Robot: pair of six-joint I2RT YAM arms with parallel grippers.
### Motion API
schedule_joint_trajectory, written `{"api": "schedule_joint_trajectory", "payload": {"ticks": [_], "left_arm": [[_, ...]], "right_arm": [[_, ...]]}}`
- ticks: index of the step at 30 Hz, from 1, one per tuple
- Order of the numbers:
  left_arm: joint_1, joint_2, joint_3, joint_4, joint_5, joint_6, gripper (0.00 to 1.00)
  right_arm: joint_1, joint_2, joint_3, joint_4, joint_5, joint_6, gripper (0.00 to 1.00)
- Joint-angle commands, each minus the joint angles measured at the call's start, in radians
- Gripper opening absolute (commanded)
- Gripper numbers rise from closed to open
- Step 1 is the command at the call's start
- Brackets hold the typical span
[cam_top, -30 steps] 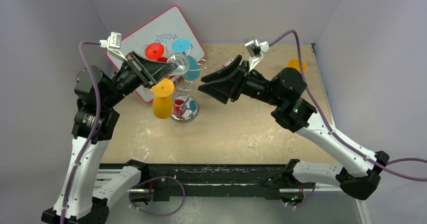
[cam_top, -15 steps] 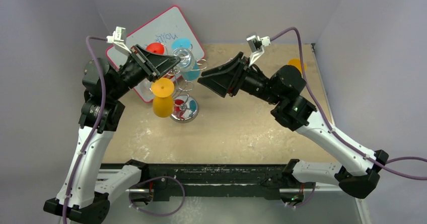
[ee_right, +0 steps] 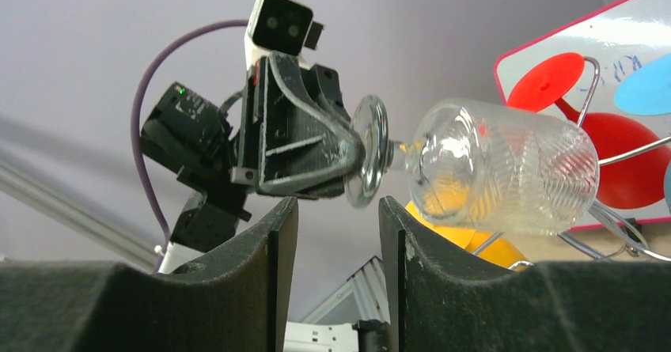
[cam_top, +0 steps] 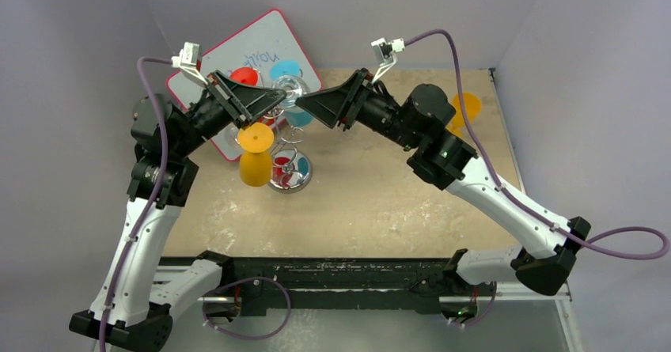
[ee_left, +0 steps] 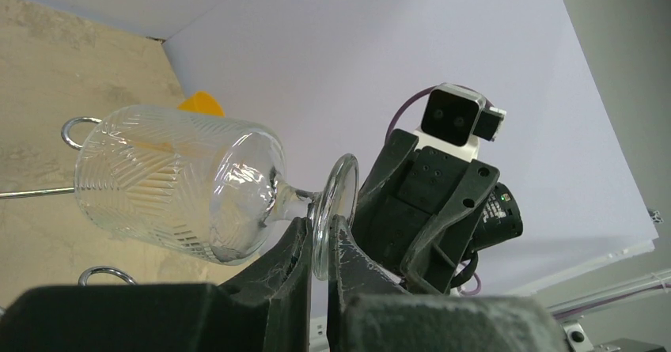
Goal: Place the wine glass upside down on the wine glass rack
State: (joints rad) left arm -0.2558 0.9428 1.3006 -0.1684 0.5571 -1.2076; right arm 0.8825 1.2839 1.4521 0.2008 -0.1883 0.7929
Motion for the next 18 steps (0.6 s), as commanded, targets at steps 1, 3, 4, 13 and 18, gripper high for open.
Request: {"api": "schedule_joint_trajectory", "payload": {"ticks": [1, 3, 4, 13, 18], "left_arm": [[0.002, -0.030, -0.006, 0.164, 0.037, -0.040, 0.00], [0.001, -0.033, -0.010, 0.163, 0.043, -0.040, 0.00], [0.001, -0.034, -0.012, 0.164, 0.047, -0.044, 0.00], [0.000, -0.042, -0.023, 0.177, 0.063, -0.050, 0.00], [0.000, -0.042, -0.026, 0.174, 0.059, -0.042, 0.00]], "right_arm": [[0.002, 0.010, 0.071, 0.036, 0.053, 0.022, 0.44], [0.002, 0.014, 0.072, 0.048, 0.056, 0.033, 0.42], [0.003, 0.019, 0.077, 0.047, 0.056, 0.034, 0.41], [0.002, 0.065, 0.116, 0.008, 0.029, 0.040, 0.29], [0.003, 0.063, 0.118, -0.003, 0.037, 0.038, 0.00]]}}
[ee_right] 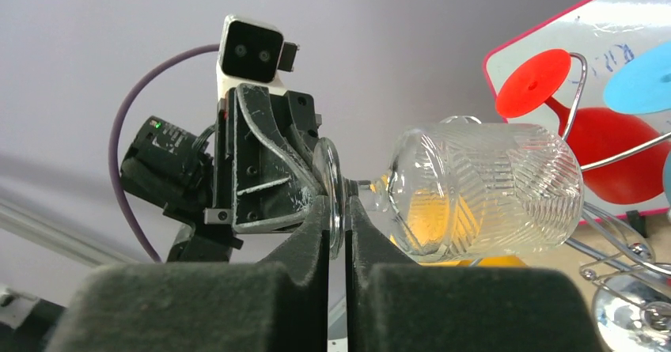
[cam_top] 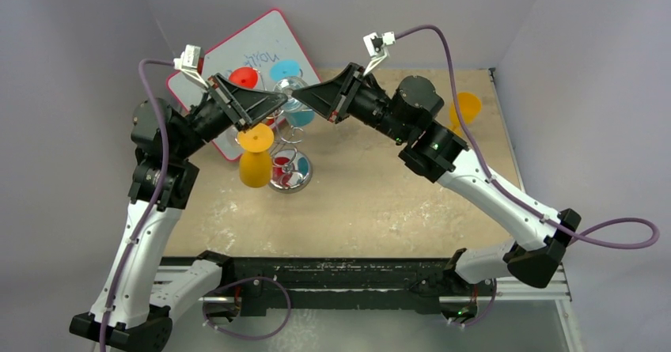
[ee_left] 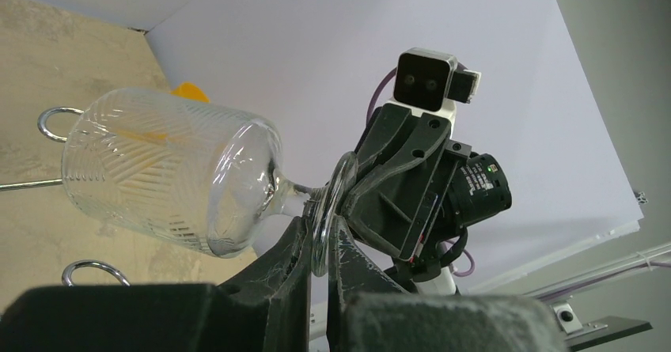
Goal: Place the wine glass upside down on the wine glass rack
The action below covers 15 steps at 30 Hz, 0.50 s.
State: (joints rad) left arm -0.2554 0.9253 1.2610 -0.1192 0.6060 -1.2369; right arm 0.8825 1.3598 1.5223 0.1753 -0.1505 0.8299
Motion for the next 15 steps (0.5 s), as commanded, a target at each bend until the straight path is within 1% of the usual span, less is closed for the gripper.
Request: {"api": "schedule_joint_trajectory", "payload": {"ticks": [1, 5, 8, 10, 15], "left_arm": [[-0.001, -0.025, 0.012, 0.121, 0.009, -0.009, 0.00], [-0.001, -0.026, 0.012, 0.070, -0.020, 0.025, 0.00], [-0.001, -0.034, 0.011, 0.037, -0.054, 0.056, 0.12], [0.000, -0.039, 0.011, 0.029, -0.068, 0.068, 0.23], [-0.001, -0.041, 0.017, 0.006, -0.080, 0.095, 0.43]], "right_arm": [[0.003, -0.015, 0.047, 0.017, 0.006, 0.002, 0.00], [0.003, -0.036, 0.024, 0.032, 0.038, 0.015, 0.00], [0.002, -0.054, 0.014, 0.039, 0.070, 0.016, 0.00], [0.002, -0.066, 0.004, 0.039, 0.087, 0.015, 0.00], [0.003, -0.096, -0.034, 0.047, 0.116, 0.029, 0.00]]}}
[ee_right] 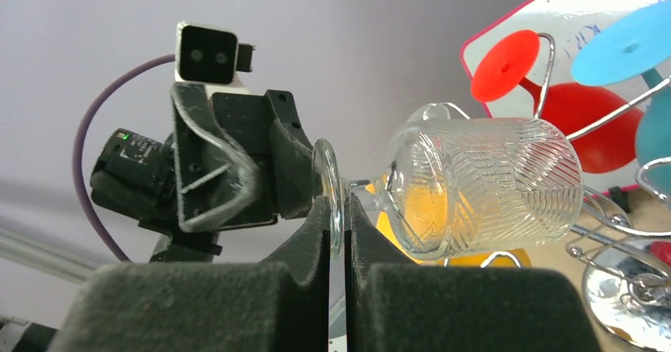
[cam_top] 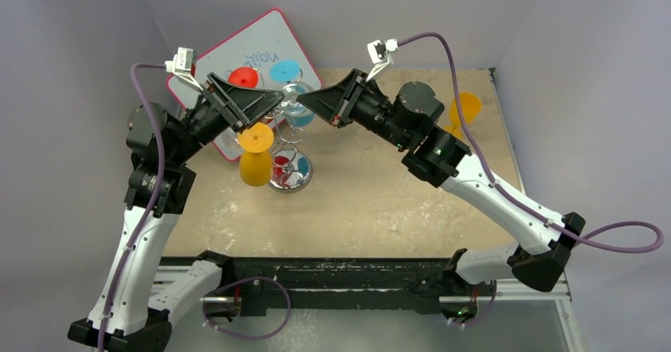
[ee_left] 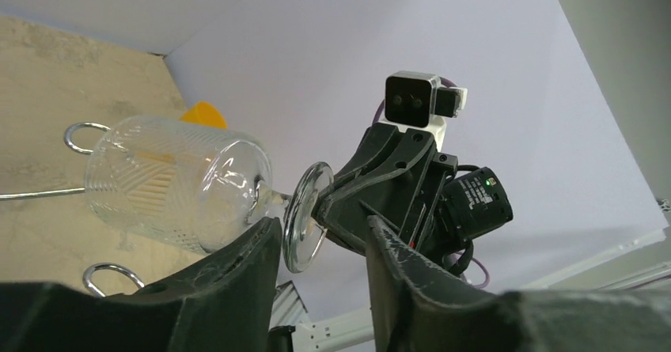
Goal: Place the wine glass upside down on the wine glass rack
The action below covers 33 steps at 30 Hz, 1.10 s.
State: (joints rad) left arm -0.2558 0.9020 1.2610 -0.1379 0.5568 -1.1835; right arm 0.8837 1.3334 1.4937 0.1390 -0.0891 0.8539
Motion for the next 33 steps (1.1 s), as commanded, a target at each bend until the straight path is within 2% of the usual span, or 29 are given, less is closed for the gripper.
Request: {"api": "schedule_joint_trajectory", "payload": {"ticks": [1, 6, 13, 18, 23, 33], "left_arm": [[0.000, -0.017, 0.020, 0.009, -0.035, 0.054, 0.47], [0.000, -0.013, 0.058, -0.109, -0.074, 0.150, 0.54], [0.000, -0.029, 0.133, -0.292, -0.221, 0.330, 0.55], [0.000, -0.044, 0.176, -0.421, -0.365, 0.415, 0.66], [0.000, -0.060, 0.210, -0.532, -0.505, 0.492, 0.65], [0.000, -0.129, 0.204, -0.581, -0.615, 0.586, 0.66]], "right_arm": [[0.001, -0.076, -0.012, 0.083, 0.062, 0.006, 0.00], [0.000, -0.097, -0.036, 0.073, 0.081, 0.020, 0.00], [0.000, -0.114, -0.077, 0.066, 0.092, 0.055, 0.00], [0.000, -0.120, -0.106, 0.068, 0.090, 0.076, 0.00], [0.000, -0.126, -0.137, 0.067, 0.110, 0.096, 0.00], [0.000, -0.110, -0.151, 0.080, 0.118, 0.122, 0.00]]}}
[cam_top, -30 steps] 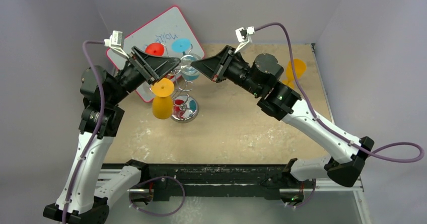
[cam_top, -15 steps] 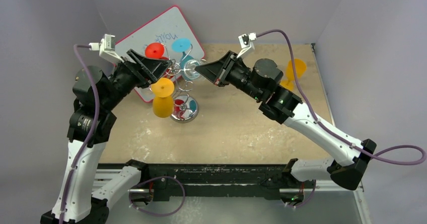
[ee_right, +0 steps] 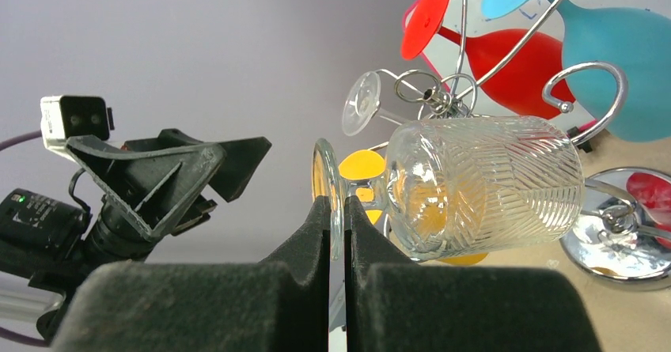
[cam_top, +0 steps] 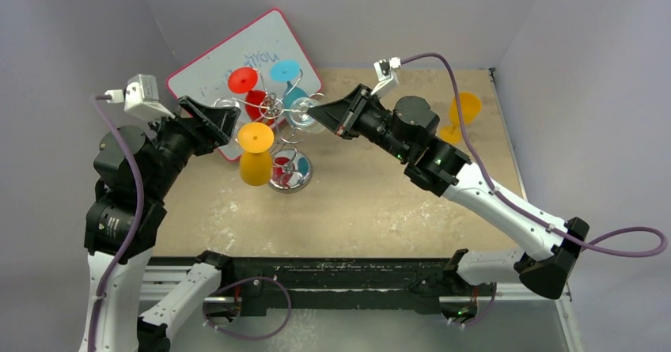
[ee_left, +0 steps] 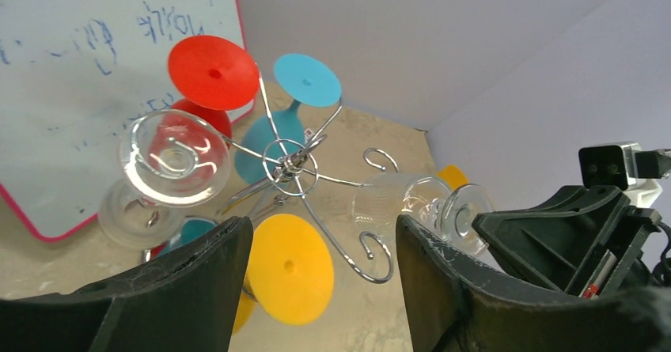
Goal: Place the wine glass upside down on the wine glass rack
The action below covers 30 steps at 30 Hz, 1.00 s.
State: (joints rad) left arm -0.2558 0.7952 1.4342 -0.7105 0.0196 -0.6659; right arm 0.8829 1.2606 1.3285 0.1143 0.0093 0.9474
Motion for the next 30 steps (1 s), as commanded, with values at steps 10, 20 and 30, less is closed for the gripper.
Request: {"api": "schedule_joint_trajectory", "payload": {"ticks": [10, 20, 30], "left_arm": [[0.000, -0.030, 0.021, -0.078, -0.142, 0.115, 0.73], [0.001, -0.021, 0.017, -0.095, -0.150, 0.121, 0.76], [0.000, -0.024, 0.014, -0.098, -0.153, 0.127, 0.76]], "right_arm": [[0.001, -0.047, 0.009, 0.085, 0.060, 0.037, 0.00], [0.000, -0.107, 0.016, -0.008, 0.134, 0.049, 0.00], [0.001, -0.127, -0.007, -0.082, 0.199, 0.170, 0.00]]}}
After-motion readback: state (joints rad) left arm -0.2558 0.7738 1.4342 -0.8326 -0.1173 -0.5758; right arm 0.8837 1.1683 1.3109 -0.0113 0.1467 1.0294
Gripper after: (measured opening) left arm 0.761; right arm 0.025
